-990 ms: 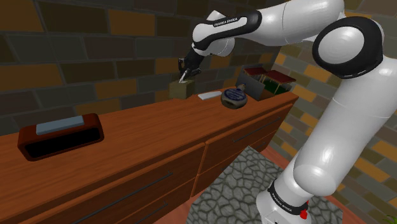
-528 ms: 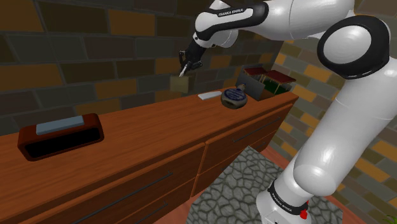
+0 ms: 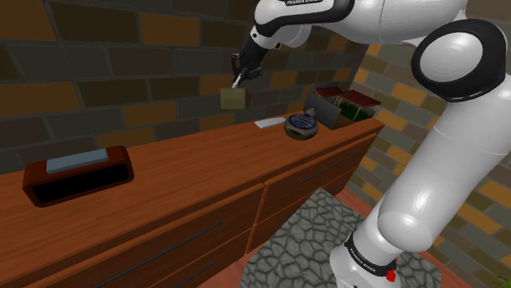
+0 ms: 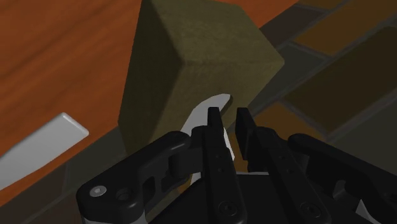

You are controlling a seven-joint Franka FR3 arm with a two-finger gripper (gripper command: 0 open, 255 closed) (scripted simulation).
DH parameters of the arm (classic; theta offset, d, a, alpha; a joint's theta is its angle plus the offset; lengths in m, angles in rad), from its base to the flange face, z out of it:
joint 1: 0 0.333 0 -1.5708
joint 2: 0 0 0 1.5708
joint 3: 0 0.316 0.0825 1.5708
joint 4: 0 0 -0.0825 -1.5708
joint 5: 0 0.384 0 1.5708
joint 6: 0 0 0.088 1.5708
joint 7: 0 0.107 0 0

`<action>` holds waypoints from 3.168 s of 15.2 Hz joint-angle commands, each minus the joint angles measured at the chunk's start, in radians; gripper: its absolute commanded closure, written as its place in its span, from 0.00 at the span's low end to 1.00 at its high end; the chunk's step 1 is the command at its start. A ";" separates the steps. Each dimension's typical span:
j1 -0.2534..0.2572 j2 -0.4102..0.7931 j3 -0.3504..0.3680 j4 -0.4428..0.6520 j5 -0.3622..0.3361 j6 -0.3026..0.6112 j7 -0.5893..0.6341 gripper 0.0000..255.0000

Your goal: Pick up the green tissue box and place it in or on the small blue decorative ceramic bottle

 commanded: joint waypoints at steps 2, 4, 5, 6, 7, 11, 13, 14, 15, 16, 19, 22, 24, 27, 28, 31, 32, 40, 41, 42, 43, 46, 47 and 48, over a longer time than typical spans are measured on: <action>-0.001 -0.002 -0.001 0.039 -0.007 -0.040 0.010 1.00; -0.001 -0.003 -0.002 0.064 -0.010 -0.066 0.017 1.00; -0.001 -0.003 -0.002 0.078 -0.012 -0.079 0.020 1.00; -0.002 -0.003 -0.002 0.091 -0.014 -0.092 0.023 1.00; -0.002 -0.003 -0.002 0.092 -0.014 -0.092 0.023 1.00; -0.048 -0.043 -0.042 0.062 0.013 -0.123 -0.068 1.00; -0.071 -0.058 -0.064 0.054 0.025 -0.141 -0.114 1.00; -0.083 -0.064 -0.075 0.052 0.031 -0.151 -0.137 1.00; -0.094 -0.068 -0.086 0.052 0.037 -0.162 -0.159 1.00; -0.106 -0.072 -0.098 0.053 0.042 -0.172 -0.182 1.00; -0.141 -0.077 -0.133 0.062 0.059 -0.207 -0.250 1.00; -0.176 -0.073 -0.169 0.083 0.076 -0.246 -0.318 1.00; -0.200 -0.065 -0.194 0.104 0.088 -0.274 -0.363 1.00; -0.238 -0.044 -0.231 0.145 0.109 -0.320 -0.430 1.00; -0.252 -0.034 -0.244 0.161 0.116 -0.336 -0.452 1.00; -0.294 0.001 -0.280 0.220 0.142 -0.387 -0.519 1.00; -0.309 0.016 -0.292 0.242 0.151 -0.406 -0.541 1.00; -0.430 0.142 -0.359 0.406 0.229 -0.520 -0.690 1.00; -0.427 0.138 -0.358 0.387 0.228 -0.506 -0.694 1.00; -0.425 0.134 -0.358 0.369 0.227 -0.492 -0.699 1.00; -0.423 0.131 -0.357 0.352 0.226 -0.478 -0.703 1.00; -0.417 0.123 -0.355 0.302 0.225 -0.437 -0.716 1.00; -0.415 0.121 -0.355 0.286 0.225 -0.424 -0.721 1.00; -0.414 0.119 -0.354 0.271 0.226 -0.411 -0.725 1.00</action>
